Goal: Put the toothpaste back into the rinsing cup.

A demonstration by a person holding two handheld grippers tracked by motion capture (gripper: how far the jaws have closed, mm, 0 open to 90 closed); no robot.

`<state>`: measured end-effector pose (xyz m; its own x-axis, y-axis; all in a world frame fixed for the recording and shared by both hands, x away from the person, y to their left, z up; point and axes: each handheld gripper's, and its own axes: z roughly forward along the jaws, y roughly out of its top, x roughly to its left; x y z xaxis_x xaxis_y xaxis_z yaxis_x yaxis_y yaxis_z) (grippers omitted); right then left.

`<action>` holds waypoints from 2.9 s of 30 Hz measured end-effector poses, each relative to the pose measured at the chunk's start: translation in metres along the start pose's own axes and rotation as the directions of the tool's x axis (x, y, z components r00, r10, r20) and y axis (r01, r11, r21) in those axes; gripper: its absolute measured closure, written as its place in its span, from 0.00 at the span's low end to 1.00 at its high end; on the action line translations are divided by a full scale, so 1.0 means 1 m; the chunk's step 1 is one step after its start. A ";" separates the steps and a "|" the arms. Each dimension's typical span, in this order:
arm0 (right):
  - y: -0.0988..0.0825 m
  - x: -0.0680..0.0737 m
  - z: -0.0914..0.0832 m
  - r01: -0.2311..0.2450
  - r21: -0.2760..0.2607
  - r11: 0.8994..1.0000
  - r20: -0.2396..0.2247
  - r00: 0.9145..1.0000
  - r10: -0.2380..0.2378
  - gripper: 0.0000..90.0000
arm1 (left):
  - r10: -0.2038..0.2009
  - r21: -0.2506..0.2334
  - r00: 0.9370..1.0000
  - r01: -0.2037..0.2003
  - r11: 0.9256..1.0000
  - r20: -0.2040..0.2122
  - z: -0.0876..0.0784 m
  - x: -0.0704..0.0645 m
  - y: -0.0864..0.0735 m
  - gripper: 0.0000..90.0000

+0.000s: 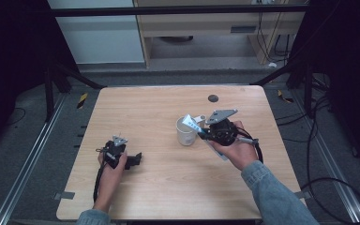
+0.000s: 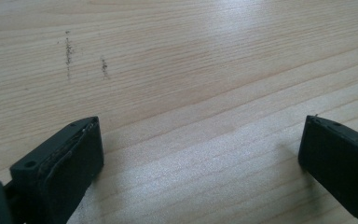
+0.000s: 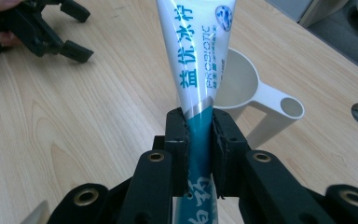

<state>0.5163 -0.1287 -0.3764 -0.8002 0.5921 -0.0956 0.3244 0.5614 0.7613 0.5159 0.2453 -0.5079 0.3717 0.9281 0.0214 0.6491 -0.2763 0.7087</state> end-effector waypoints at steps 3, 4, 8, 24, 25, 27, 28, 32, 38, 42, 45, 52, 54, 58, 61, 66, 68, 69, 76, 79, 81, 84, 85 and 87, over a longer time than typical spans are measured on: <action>0.003 0.002 0.002 -0.013 -0.020 1.000 0.004 1.000 0.013 0.87 | 0.000 0.000 1.000 0.000 1.000 0.000 0.000 0.000 0.000 0.00; 0.004 0.002 0.003 -0.018 -0.025 1.000 0.009 1.000 0.018 0.87 | 0.000 0.000 1.000 0.000 1.000 0.000 0.000 0.000 0.000 0.00; 0.009 0.002 0.004 -0.039 -0.059 0.997 0.023 0.999 0.041 0.87 | 0.000 0.000 1.000 0.000 1.000 0.000 0.000 0.000 0.000 0.00; 0.022 0.001 0.009 -0.088 -0.159 0.983 0.073 0.992 0.101 0.87 | 0.000 0.000 1.000 0.000 1.000 0.000 0.000 0.000 0.000 0.00; 0.023 0.001 0.010 -0.091 -0.164 0.982 0.075 0.992 0.104 0.87 | 0.000 0.000 1.000 0.000 1.000 0.000 0.000 0.000 0.000 0.00; 0.025 0.001 0.011 -0.096 -0.176 0.980 0.077 0.991 0.111 0.87 | 0.000 0.000 1.000 0.000 1.000 0.000 0.000 0.000 0.000 0.00; 0.027 0.001 0.012 -0.099 -0.187 0.977 0.077 0.990 0.115 0.87 | 0.000 0.000 1.000 0.000 1.000 0.000 0.000 0.000 0.000 0.00; 0.031 -0.001 0.016 -0.116 -0.220 0.969 0.080 0.987 0.136 0.87 | 0.000 0.000 1.000 0.000 1.000 0.001 0.000 0.000 0.000 0.00; 0.036 -0.002 0.024 -0.140 -0.255 0.957 0.090 0.982 0.168 0.87 | 0.000 0.000 1.000 0.000 1.000 0.000 0.000 0.000 0.000 0.00; 0.041 -0.002 0.026 -0.148 -0.284 0.947 0.098 0.978 0.182 0.87 | 0.000 0.000 1.000 0.000 1.000 0.000 0.000 0.000 0.000 0.00; 0.045 -0.002 0.027 -0.148 -0.304 0.941 0.102 0.977 0.187 0.87 | 0.000 0.000 1.000 0.000 1.000 0.000 0.000 0.000 0.000 0.00; 0.047 -0.006 0.031 -0.164 -0.332 0.929 0.104 0.972 0.209 0.87 | 0.000 0.000 1.000 0.000 1.000 0.000 0.000 0.000 0.000 0.00; 0.047 -0.006 0.032 -0.163 -0.336 0.928 0.106 0.972 0.209 0.87 | 0.000 0.000 1.000 0.000 1.000 0.000 0.000 0.000 0.000 0.00; 0.048 -0.007 0.032 -0.171 -0.347 0.922 0.103 0.970 0.219 0.87 | 0.000 0.000 1.000 0.000 1.000 0.000 0.000 0.000 0.000 0.00; 0.047 -0.007 0.033 -0.166 -0.348 0.923 0.098 0.972 0.212 0.87 | 0.000 0.000 1.000 0.000 1.000 0.001 0.000 0.000 0.000 0.00; 0.048 -0.007 0.032 -0.161 -0.368 0.916 0.101 0.972 0.212 0.87 | 0.000 0.000 1.000 0.000 1.000 0.000 0.000 0.000 0.000 0.00; 0.048 -0.007 0.032 -0.156 -0.376 0.913 0.105 0.972 0.210 0.87 | 0.000 0.000 1.000 0.000 1.000 0.000 0.000 0.000 0.000 0.00; 0.049 -0.007 0.032 -0.155 -0.379 0.912 0.108 0.972 0.211 0.87 | 0.000 0.000 1.000 0.000 1.000 0.001 0.000 0.000 0.000 0.00; 0.049 -0.007 0.033 -0.159 -0.402 0.902 0.119 0.967 0.223 0.87 | 0.000 0.000 1.000 0.000 1.000 0.000 0.000 0.000 0.000 0.00; 0.050 -0.005 0.033 -0.161 -0.420 0.893 0.129 0.964 0.234 0.87 | 0.000 0.000 1.000 0.000 1.000 0.000 0.000 0.000 0.000 0.00; 0.051 -0.003 0.034 -0.160 -0.437 0.885 0.134 0.962 0.240 0.87 | 0.000 0.000 1.000 0.000 1.000 0.001 0.000 0.000 0.000 0.00; 0.053 -0.001 0.034 -0.155 -0.461 0.874 0.146 0.958 0.247 0.87 | 0.000 0.000 1.000 0.000 1.000 0.001 0.000 0.000 0.000 0.00; 0.053 -0.001 0.034 -0.155 -0.466 0.871 0.150 0.957 0.250 0.87 | 0.000 0.000 1.000 0.000 1.000 0.001 0.000 0.000 0.000 0.00; 0.053 -0.001 0.035 -0.156 -0.474 0.866 0.153 0.955 0.256 0.87 | 0.000 0.000 1.000 0.000 1.000 0.001 0.000 0.000 0.000 0.00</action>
<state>0.5524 -0.0794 -0.3585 -0.6035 0.7973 0.0050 0.1664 0.1198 0.9788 0.5159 0.2453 -0.5079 0.3721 0.9280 0.0210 0.6491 -0.2763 0.7087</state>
